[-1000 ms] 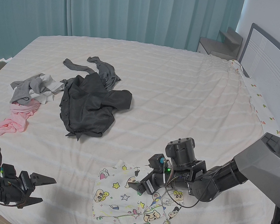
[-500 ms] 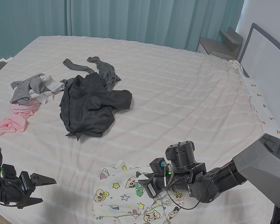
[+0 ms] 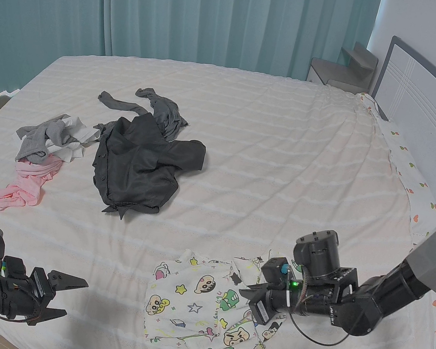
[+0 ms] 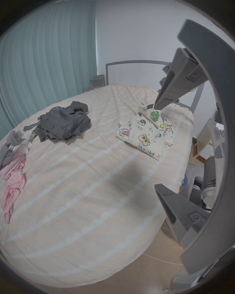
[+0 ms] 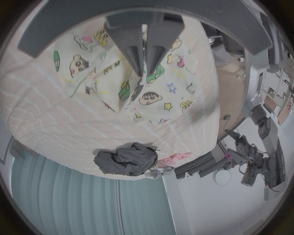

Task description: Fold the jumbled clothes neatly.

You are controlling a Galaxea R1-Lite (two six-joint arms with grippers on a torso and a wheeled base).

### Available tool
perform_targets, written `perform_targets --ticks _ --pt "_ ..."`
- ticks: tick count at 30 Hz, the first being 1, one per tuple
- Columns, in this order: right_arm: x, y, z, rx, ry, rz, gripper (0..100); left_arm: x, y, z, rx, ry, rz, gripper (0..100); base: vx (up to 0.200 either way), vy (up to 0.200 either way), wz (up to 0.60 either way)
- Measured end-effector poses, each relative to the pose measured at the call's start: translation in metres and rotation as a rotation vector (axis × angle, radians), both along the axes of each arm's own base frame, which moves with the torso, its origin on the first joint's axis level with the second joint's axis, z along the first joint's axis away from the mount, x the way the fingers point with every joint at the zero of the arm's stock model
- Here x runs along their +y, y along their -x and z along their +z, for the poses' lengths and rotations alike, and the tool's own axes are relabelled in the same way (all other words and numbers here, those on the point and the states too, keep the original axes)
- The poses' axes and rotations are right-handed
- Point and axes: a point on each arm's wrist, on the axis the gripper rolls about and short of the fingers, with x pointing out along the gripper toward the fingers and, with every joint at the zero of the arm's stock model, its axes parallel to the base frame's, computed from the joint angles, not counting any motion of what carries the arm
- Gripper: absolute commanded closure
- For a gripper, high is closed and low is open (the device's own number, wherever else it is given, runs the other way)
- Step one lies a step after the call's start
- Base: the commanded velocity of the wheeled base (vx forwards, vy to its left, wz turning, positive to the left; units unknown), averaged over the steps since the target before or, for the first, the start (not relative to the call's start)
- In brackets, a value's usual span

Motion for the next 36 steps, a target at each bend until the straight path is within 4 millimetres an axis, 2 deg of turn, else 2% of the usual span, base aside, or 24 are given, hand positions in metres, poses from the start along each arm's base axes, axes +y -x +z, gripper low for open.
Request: perform_targets --ticks 8,13,19,27,28,36 --pt "-0.048 0.036 -0.003 0.06 -0.025 -0.024 100 0.0 0.0 0.0 0.002 -0.001 0.002 0 0.0 0.0 0.0" --pt "-0.072 0.049 -0.008 0.086 -0.08 -0.057 100 0.0 0.0 0.0 0.003 -0.001 0.002 0 0.0 0.0 0.0" --pt "-0.089 0.06 -0.018 0.12 -0.095 -0.093 100 0.0 0.0 0.0 0.002 -0.002 0.002 0 0.0 0.0 0.0" --pt "-0.1 0.072 -0.032 0.172 -0.088 -0.104 100 0.0 0.0 -0.001 0.003 -0.002 0.002 0 0.0 0.0 0.0" --pt "-0.101 0.073 -0.034 0.178 -0.088 -0.106 0 0.0 0.0 -0.001 0.003 -0.002 0.002 0 0.0 0.0 0.0" --pt "-0.109 0.082 -0.046 0.207 -0.089 -0.114 0 0.0 0.0 -0.001 0.004 -0.002 0.002 0 0.0 0.0 0.0"
